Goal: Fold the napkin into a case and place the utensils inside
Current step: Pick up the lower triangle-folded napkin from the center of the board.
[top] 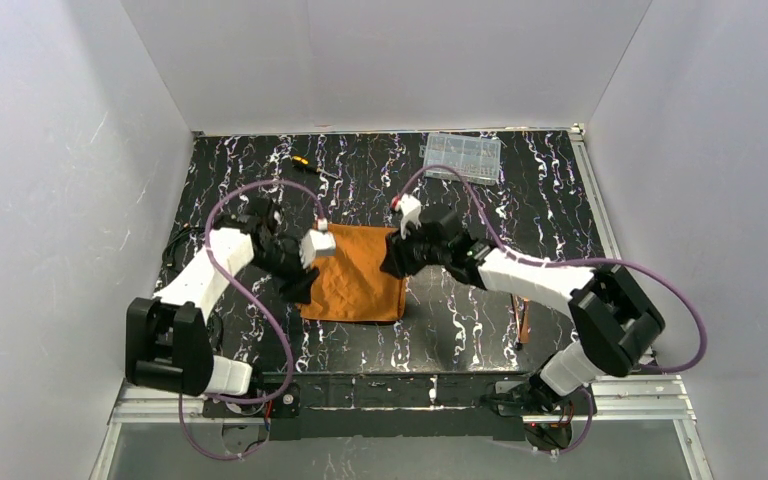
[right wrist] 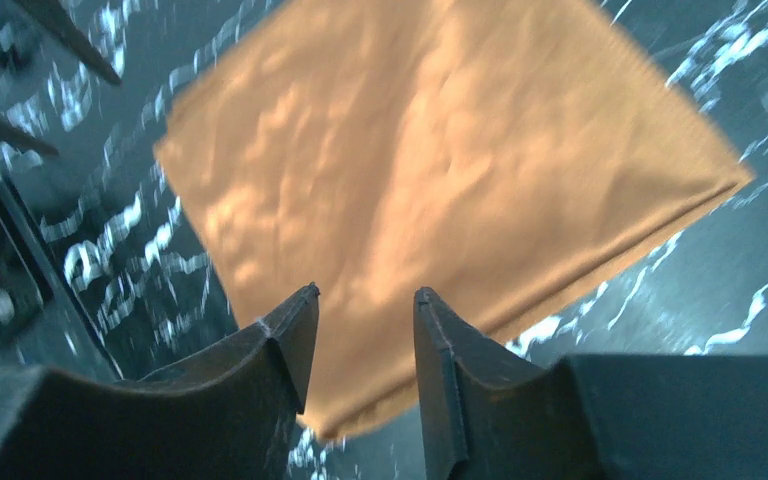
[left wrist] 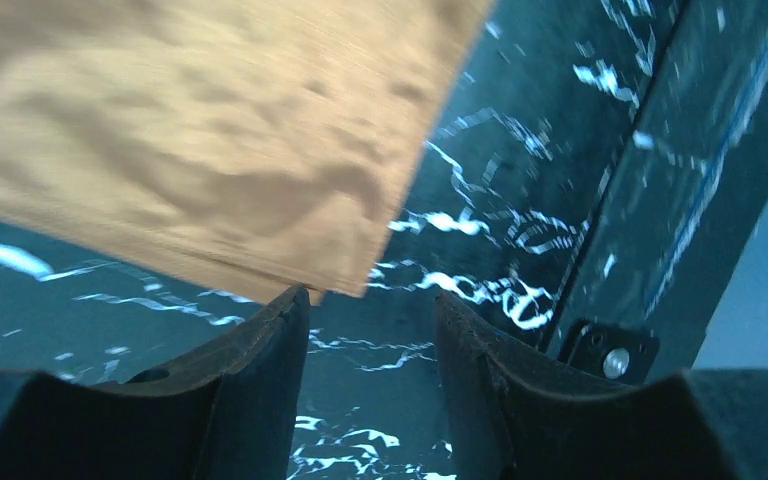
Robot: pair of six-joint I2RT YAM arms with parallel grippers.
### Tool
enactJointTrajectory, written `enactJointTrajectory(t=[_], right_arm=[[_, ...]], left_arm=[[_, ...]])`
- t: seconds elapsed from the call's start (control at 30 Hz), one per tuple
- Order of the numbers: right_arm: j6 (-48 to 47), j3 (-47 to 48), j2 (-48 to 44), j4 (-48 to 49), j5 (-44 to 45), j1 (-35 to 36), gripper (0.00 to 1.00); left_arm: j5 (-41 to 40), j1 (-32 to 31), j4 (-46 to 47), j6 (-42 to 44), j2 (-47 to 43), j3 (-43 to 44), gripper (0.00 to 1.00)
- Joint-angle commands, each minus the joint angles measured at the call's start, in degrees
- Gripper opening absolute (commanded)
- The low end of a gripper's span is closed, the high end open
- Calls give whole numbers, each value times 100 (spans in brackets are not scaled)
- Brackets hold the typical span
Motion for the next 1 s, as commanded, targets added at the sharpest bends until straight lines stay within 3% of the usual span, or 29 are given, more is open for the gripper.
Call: enactJointTrajectory(t=[0.0, 0.17, 0.33, 0.63, 0.97], right_arm=[[-965, -545, -665, -444, 259, 326, 51], [-1590, -638, -1060, -722, 258, 512, 56], [-1849, -603, -983, -910, 131, 740, 58], [-2566, -560, -707, -1141, -5, 1137, 63], [-3591, -982, -824, -775, 35, 1414, 75]], left_arm=[[-8, -212, -220, 2092, -503, -858, 47], [-387, -370, -46, 2875, -592, -1210, 47], [-773, -435, 857, 3447, -712, -1782, 45], [-1156, -550, 1746, 3443, -264, -1928, 43], [-1196, -551, 1884, 3582, -44, -2055, 38]])
